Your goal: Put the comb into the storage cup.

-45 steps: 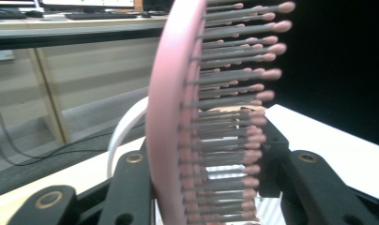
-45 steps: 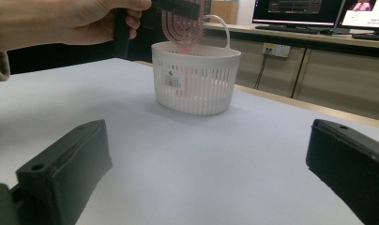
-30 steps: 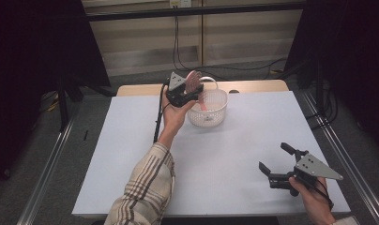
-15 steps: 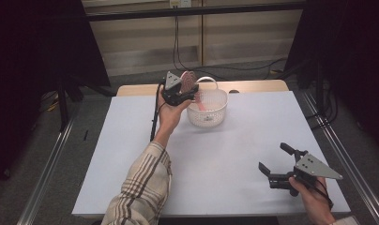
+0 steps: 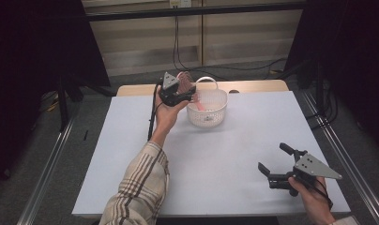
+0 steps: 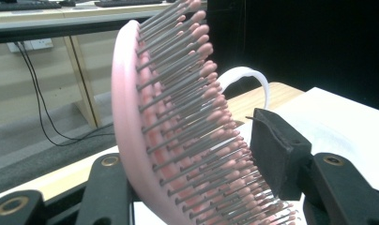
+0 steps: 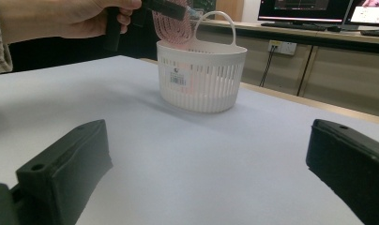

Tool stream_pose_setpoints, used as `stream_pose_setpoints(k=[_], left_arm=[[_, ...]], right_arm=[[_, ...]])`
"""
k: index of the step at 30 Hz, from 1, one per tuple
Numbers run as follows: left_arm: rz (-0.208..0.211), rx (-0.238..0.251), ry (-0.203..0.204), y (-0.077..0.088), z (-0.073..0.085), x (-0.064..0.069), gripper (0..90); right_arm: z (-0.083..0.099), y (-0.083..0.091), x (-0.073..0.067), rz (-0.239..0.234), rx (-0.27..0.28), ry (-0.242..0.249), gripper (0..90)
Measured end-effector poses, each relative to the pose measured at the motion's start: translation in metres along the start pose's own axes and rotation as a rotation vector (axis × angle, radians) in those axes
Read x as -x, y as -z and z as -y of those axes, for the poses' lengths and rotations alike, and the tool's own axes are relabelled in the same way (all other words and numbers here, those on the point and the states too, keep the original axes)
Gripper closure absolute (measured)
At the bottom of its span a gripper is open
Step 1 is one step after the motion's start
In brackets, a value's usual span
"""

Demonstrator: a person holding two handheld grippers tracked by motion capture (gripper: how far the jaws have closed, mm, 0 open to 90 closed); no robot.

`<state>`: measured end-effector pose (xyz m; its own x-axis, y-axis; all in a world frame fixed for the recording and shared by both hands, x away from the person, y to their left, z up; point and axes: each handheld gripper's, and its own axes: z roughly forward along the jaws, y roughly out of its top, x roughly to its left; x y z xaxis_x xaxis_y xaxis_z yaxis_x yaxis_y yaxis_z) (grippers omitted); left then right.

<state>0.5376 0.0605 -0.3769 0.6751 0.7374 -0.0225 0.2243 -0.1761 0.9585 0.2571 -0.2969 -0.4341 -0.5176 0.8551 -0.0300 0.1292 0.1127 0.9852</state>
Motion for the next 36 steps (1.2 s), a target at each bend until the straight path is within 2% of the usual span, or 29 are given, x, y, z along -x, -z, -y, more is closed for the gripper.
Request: stream_pose_setpoints(k=[9,11,15,19,24,27,29,36], left_arm=[[0.001,-0.021,0.007,0.003,0.003,-0.006,47.3],[-0.002,-0.025,0.023,0.004,0.003,-0.007,47.5],[0.003,-0.026,0.016,0.003,0.003,-0.006,47.5],[-0.01,-0.027,0.035,0.005,0.003,-0.008,42.1],[-0.017,-0.018,0.039,0.008,0.001,-0.012,41.5],[-0.011,-0.007,0.058,0.01,0.001,-0.014,39.5],[-0.011,-0.014,0.034,0.01,0.0,-0.013,38.3],[-0.014,-0.017,0.048,0.009,0.001,-0.012,29.0]], right_arm=[[0.0,0.0,0.0,-0.002,-0.001,0.004,0.0],[0.0,-0.001,0.0,-0.002,-0.002,0.003,0.0],[0.0,-0.001,-0.001,-0.006,-0.004,0.003,0.0],[0.0,0.0,-0.001,-0.005,-0.005,0.0,0.0],[0.001,-0.001,-0.001,-0.009,-0.007,-0.001,0.0],[0.001,-0.001,-0.001,-0.009,-0.008,0.004,0.0],[0.001,-0.001,-0.001,-0.012,-0.01,0.002,0.0],[0.001,-0.002,-0.002,-0.017,-0.01,0.004,0.0]])
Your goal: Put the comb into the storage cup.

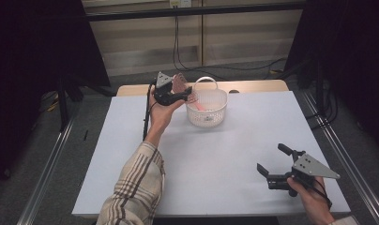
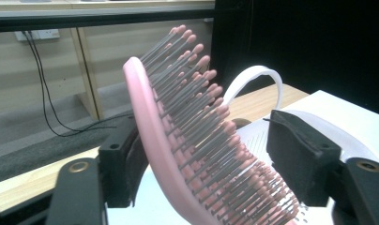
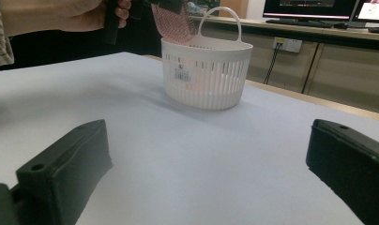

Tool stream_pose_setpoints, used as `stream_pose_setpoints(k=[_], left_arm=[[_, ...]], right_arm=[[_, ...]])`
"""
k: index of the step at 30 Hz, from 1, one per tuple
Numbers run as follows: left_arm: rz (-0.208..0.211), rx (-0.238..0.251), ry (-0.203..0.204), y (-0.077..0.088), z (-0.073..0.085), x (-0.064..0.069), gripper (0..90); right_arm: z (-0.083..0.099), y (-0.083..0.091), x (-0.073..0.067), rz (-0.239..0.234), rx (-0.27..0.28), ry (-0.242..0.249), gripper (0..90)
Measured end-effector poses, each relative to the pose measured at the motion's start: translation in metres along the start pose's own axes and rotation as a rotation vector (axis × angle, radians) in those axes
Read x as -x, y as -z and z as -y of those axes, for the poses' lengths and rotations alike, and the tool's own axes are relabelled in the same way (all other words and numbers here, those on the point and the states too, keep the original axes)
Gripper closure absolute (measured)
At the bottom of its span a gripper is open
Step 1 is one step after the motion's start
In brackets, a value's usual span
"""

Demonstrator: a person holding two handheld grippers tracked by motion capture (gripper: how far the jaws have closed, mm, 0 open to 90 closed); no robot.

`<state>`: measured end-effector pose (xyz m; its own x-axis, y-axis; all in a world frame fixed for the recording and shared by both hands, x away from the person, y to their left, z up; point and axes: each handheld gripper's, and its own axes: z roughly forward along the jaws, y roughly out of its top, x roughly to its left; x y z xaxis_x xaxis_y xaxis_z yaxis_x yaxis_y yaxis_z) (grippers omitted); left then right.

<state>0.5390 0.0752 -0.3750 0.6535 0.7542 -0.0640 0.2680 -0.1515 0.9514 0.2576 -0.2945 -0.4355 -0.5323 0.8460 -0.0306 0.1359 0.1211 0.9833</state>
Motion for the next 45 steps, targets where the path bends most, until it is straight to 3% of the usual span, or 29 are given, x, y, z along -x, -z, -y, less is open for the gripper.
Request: stream_pose_setpoints(k=[8,11,15,22,31,40,45], left_arm=[[0.018,0.013,-0.011,-0.001,0.002,0.003,16.4],[0.037,0.02,0.028,-0.001,0.004,0.002,7.6],[0.021,0.019,0.027,0.0,0.004,0.002,3.9],[-0.005,0.027,-0.032,0.007,0.0,0.006,1.6],[0.004,0.052,-0.034,0.014,0.002,0.008,1.7],[0.01,0.072,-0.016,0.023,0.002,0.002,1.7],[0.016,0.081,-0.026,0.027,0.002,0.001,1.7]], right_arm=[[0.0,0.0,0.0,0.001,0.0,0.005,0.0],[0.0,0.001,0.001,0.004,-0.002,0.002,0.0],[0.0,0.0,0.001,0.002,-0.003,0.002,0.0],[0.0,0.0,0.001,0.013,0.003,0.003,0.0],[-0.001,0.001,0.001,0.033,0.011,-0.011,0.0],[0.0,0.0,0.002,0.036,0.011,-0.012,0.0],[0.0,0.0,0.003,0.038,0.01,-0.015,0.0]])
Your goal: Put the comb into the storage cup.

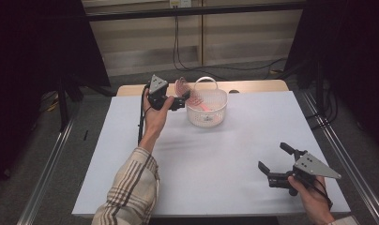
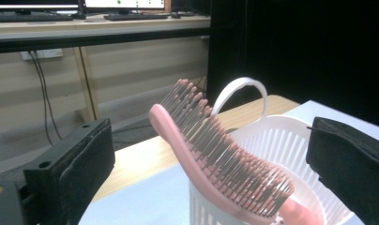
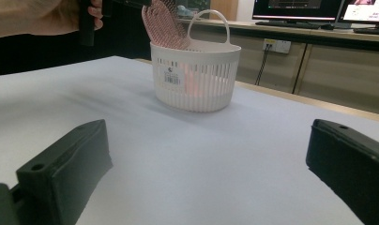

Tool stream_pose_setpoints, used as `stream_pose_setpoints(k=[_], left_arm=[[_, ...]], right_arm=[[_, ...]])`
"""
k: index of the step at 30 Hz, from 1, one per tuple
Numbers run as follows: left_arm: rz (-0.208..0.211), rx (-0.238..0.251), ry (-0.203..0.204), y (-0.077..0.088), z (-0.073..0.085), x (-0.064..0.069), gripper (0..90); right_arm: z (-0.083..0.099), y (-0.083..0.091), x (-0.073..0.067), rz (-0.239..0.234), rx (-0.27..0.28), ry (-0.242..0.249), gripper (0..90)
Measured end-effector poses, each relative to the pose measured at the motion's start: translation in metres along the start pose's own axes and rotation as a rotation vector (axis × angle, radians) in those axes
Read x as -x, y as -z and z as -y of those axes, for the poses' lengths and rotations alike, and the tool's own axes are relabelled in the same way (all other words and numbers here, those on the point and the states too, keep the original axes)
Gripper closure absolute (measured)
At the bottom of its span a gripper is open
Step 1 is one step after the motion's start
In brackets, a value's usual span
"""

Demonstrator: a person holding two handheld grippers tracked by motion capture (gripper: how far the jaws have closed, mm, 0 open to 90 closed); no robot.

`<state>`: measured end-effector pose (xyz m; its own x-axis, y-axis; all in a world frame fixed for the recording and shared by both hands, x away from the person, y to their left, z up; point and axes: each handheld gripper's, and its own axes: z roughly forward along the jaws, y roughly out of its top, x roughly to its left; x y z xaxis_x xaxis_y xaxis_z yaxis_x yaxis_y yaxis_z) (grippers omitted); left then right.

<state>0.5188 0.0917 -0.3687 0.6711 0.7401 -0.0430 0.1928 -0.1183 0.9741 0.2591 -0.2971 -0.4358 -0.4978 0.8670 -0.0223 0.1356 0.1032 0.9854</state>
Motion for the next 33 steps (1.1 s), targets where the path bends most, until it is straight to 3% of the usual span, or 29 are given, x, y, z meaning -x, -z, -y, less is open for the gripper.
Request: stream_pose_setpoints(k=[9,16,19,23,25,28,33], left_arm=[[0.0,0.011,-0.028,0.005,-0.001,0.001,2.0],[-0.011,0.028,-0.019,0.011,0.002,0.001,2.2],[0.008,0.026,-0.017,0.012,0.002,0.002,2.1],[-0.014,0.029,-0.021,0.019,0.002,0.001,2.1],[-0.065,0.002,-0.031,0.021,0.002,0.001,2.5],[-0.058,0.012,-0.011,0.025,0.004,0.0,2.5],[-0.041,0.021,-0.028,0.036,0.006,0.003,2.6]], right_arm=[[0.0,0.0,0.001,-0.001,0.003,-0.005,0.0],[0.001,-0.001,0.003,-0.001,0.006,-0.007,0.0],[0.001,-0.001,0.004,0.005,0.008,-0.009,0.0],[0.001,-0.002,0.004,0.009,0.01,-0.009,0.0],[0.002,-0.001,0.004,0.012,0.009,-0.01,0.0],[0.001,-0.001,0.004,0.019,0.009,-0.012,0.0],[0.001,0.0,0.004,0.026,0.011,-0.009,0.0]])
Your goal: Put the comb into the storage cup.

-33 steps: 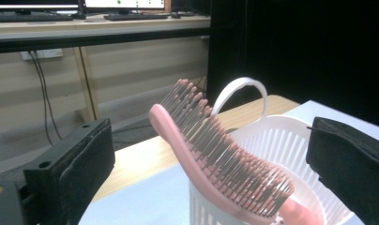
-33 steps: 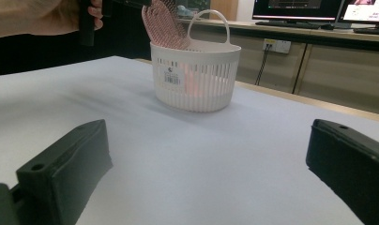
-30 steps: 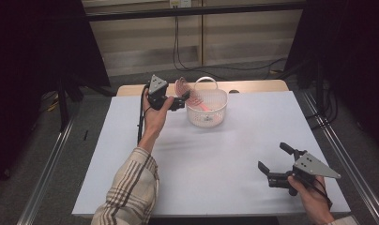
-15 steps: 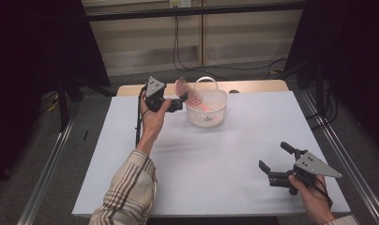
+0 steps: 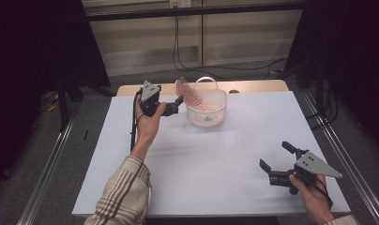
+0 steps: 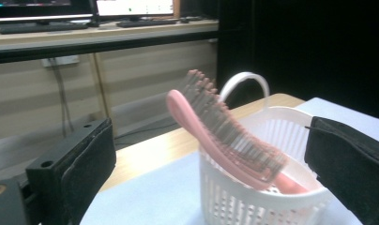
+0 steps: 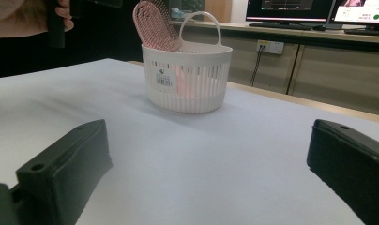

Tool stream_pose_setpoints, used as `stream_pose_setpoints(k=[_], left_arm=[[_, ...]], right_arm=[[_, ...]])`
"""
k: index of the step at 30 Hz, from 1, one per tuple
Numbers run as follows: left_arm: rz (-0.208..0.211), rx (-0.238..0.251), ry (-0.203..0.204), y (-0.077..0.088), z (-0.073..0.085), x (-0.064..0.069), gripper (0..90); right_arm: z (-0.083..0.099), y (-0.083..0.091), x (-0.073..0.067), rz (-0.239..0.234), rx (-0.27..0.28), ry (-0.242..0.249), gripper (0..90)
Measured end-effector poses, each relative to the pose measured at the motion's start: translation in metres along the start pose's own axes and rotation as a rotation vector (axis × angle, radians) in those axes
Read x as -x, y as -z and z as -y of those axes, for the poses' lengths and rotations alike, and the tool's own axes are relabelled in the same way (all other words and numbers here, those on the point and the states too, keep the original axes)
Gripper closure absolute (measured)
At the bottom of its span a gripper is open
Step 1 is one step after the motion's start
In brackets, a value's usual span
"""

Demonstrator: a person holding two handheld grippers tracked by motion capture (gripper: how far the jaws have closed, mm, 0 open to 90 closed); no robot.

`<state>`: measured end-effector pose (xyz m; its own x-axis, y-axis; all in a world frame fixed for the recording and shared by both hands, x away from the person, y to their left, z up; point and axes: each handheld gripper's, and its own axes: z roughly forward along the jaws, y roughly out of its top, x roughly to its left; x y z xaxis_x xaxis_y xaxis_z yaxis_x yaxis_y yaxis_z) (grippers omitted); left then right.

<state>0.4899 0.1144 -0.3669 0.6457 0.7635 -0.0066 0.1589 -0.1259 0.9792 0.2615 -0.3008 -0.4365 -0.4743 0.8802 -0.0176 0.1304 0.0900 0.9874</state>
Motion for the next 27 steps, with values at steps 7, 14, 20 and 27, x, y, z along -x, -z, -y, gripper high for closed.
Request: stream_pose_setpoints(k=[7,14,20,27], left_arm=[[0.024,0.024,-0.014,0.014,0.004,0.001,2.5],[0.02,0.046,-0.011,0.028,0.009,0.005,2.3],[0.019,0.05,0.002,0.041,0.013,0.005,2.4],[0.024,0.058,-0.011,0.053,0.017,0.013,2.3]], right_arm=[[-0.002,0.002,-0.002,0.008,0.006,0.006,0.0],[-0.002,0.002,-0.004,0.008,0.005,0.008,0.0],[-0.002,0.002,-0.004,0.012,0.005,0.014,0.0],[-0.003,0.002,-0.005,0.012,0.006,0.013,0.0]])
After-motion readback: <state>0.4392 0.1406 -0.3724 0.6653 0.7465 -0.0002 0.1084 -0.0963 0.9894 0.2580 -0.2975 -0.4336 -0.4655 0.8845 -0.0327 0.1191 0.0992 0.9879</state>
